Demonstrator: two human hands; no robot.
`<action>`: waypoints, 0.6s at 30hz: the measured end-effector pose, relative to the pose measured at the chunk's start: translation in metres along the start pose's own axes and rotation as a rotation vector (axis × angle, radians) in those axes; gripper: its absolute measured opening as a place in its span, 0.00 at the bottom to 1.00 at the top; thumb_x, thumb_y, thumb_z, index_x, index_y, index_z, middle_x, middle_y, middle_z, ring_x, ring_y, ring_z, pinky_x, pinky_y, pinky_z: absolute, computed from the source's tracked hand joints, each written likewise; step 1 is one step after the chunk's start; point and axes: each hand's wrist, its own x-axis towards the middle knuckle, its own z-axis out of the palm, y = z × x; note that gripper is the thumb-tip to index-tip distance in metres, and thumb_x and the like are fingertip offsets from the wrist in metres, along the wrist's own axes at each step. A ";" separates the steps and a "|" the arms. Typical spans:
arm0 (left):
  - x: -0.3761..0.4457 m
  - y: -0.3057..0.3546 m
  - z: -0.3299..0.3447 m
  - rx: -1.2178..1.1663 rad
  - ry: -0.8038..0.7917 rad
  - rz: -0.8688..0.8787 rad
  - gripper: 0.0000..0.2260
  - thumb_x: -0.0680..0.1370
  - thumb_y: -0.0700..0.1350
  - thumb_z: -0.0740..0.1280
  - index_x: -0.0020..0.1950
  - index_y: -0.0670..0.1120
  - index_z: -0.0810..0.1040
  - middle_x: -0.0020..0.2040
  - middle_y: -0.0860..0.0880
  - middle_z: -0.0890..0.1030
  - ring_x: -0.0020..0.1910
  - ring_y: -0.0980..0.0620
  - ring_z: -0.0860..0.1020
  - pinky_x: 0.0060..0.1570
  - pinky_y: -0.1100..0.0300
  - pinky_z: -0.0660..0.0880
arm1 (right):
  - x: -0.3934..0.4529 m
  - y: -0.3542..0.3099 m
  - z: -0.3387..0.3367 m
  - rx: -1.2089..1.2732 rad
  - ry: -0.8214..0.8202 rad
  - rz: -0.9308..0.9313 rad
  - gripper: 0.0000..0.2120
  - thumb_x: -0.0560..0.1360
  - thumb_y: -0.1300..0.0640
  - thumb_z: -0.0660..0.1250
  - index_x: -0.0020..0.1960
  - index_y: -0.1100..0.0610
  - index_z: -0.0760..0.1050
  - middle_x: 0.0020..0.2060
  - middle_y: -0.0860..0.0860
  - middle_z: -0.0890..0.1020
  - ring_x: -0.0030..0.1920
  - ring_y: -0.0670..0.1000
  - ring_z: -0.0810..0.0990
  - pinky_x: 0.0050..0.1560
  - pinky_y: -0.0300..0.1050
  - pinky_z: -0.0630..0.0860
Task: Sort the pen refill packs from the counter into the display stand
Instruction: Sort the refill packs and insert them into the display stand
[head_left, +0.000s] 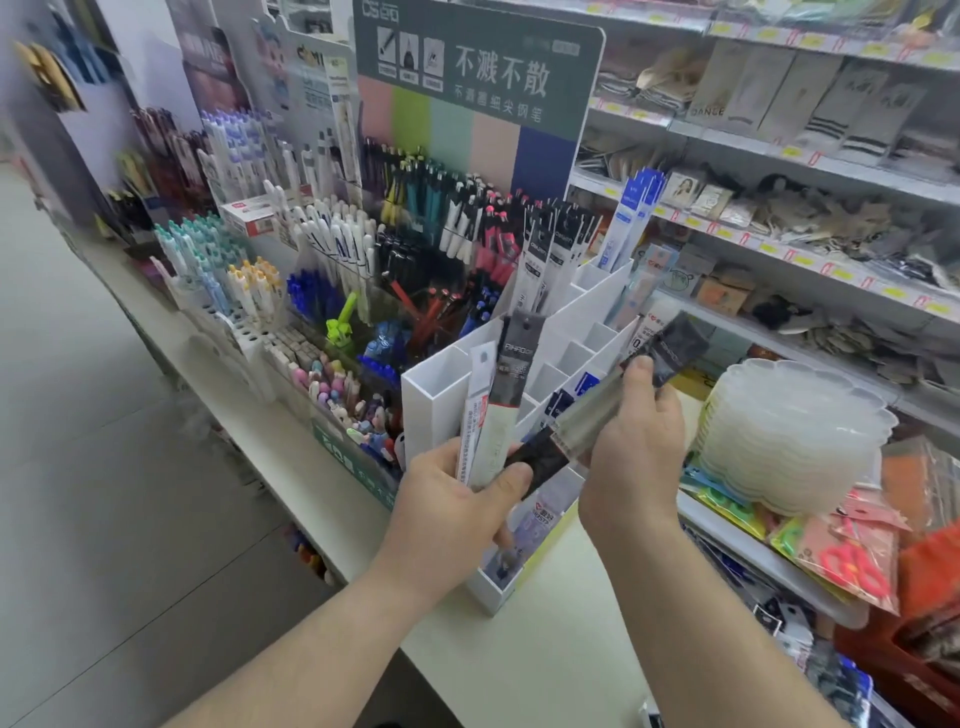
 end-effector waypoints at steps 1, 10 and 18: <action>0.003 -0.001 -0.005 0.015 0.015 0.010 0.03 0.77 0.39 0.71 0.49 0.44 0.82 0.22 0.51 0.76 0.19 0.56 0.72 0.24 0.65 0.70 | -0.001 -0.004 0.000 -0.029 -0.076 0.046 0.12 0.83 0.47 0.59 0.51 0.54 0.76 0.39 0.49 0.78 0.37 0.48 0.76 0.37 0.43 0.74; 0.023 0.007 -0.046 -0.023 0.084 0.030 0.03 0.78 0.43 0.69 0.47 0.45 0.81 0.34 0.48 0.84 0.24 0.55 0.76 0.27 0.65 0.72 | 0.005 -0.025 -0.010 -0.142 -0.315 -0.034 0.06 0.78 0.62 0.69 0.42 0.61 0.76 0.27 0.55 0.82 0.24 0.49 0.79 0.26 0.40 0.76; 0.038 0.003 -0.063 0.009 0.200 0.021 0.04 0.79 0.45 0.69 0.45 0.47 0.82 0.41 0.51 0.86 0.22 0.55 0.72 0.29 0.59 0.74 | 0.007 0.001 0.019 -0.513 -0.369 -0.135 0.03 0.75 0.63 0.71 0.43 0.60 0.80 0.31 0.54 0.85 0.34 0.52 0.86 0.40 0.50 0.84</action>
